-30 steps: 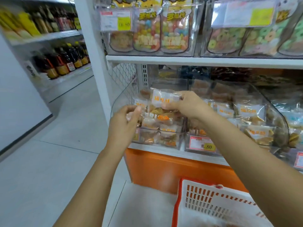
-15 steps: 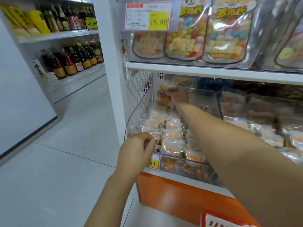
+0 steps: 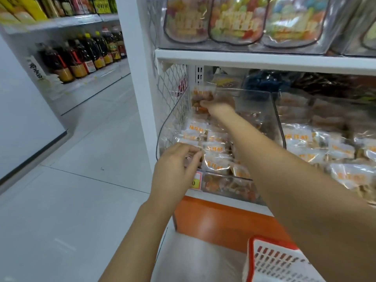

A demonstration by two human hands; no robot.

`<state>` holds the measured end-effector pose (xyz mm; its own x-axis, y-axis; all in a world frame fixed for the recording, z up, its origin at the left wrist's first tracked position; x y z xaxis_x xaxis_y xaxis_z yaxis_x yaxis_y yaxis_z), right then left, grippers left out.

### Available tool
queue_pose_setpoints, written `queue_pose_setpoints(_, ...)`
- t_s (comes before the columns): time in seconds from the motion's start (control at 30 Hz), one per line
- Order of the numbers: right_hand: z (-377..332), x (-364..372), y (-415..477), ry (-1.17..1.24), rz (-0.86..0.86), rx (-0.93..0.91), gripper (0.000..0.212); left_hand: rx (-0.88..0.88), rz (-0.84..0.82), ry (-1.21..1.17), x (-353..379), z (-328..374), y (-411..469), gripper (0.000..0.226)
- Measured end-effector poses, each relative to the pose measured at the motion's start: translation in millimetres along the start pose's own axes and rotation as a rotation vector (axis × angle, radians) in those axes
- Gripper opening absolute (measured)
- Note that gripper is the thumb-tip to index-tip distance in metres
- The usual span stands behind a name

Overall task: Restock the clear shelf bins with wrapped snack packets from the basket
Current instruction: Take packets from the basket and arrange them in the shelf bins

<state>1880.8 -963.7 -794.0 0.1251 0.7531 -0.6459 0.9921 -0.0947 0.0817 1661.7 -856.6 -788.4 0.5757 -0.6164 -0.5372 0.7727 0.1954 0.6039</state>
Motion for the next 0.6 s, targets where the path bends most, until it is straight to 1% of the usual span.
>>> queue_pose_setpoints(0.03,-8.4,-11.0,-25.4,-0.074,-0.023,-0.096,0.026,0.049,0.055,-0.025,-4.6,10.8,-4.6,0.018)
queue_pose_setpoints(0.07,-15.2,-23.4,-54.3,-0.144,-0.02,-0.205,0.019,0.086,0.107,-0.046,-9.3,21.9,-10.6,0.025)
queue_pose_setpoints(0.1,-17.7,-36.1,-87.3,-0.197,0.002,-0.305,0.018,0.114,0.137,-0.068,-12.0,32.9,-18.7,0.032)
queue_pose_setpoints(0.13,-14.5,-50.3,-123.1,-0.239,0.027,-0.385,0.02,0.141,0.132,-0.092,-10.4,44.1,-28.3,0.037)
queue_pose_setpoints(0.2,6.9,-71.8,-186.4,-0.271,0.044,-0.499,0.025,0.182,0.022,-0.113,4.4,62.8,-54.7,0.037)
queue_pose_setpoints(0.23,26.1,-80.4,-209.7,-0.268,0.042,-0.518,0.026,0.18,-0.086,-0.106,19.7,67.9,-71.0,0.035)
queue_pose_setpoints(0.27,50.3,-88.1,-228.3,-0.269,0.036,-0.507,0.028,0.16,-0.242,-0.084,40.6,71.5,-91.7,0.037)
queue_pose_setpoints(0.33,108.1,-98.3,-251.6,-0.293,0.024,-0.422,0.03,0.11,-0.591,-0.013,85.6,73.9,-144.6,0.043)
queue_pose_setpoints(0.37,139.9,-99.6,-259.7,-0.325,0.009,-0.367,0.031,0.107,-0.739,0.023,103.8,74.3,-173.5,0.042)
queue_pose_setpoints(0.43,208.2,-90.1,-271.7,-0.422,-0.063,-0.238,0.033,0.131,-0.974,0.103,131.9,71.0,-224.9,0.032)
queue_pose_setpoints(0.47,244.3,-80.3,-278.3,-0.462,-0.127,-0.161,0.032,0.122,-1.068,0.141,140.9,66.1,-245.7,0.028)
queue_pose_setpoints(0.53,319.2,-52.0,-294.9,-0.501,-0.319,0.031,0.027,0.057,-1.231,0.18,151.1,49.8,-275.0,0.035)
queue_pose_setpoints(0.57,359.7,-38.4,-308.8,-0.5,-0.418,0.154,0.016,0.033,-1.274,0.169,153.6,44.6,-283.8,0.04)
queue_pose_setpoints(0.6,394.9,-26.5,-324.6,-0.477,-0.497,0.275,0.014,0.021,-1.292,0.153,154.8,42.8,-286.2,0.042)
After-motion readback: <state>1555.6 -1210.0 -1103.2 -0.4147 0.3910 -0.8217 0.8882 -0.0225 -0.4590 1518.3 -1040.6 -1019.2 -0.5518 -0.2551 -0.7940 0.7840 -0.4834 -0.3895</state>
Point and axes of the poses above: each hand's wrist, its own y-axis towards the middle knuckle, its own x-axis out of the palm, z = x × y, the point moved 10 cm from there along y, towards the middle knuckle, and after that the axes turned 4 degrees about z, right-handed, at the moved point
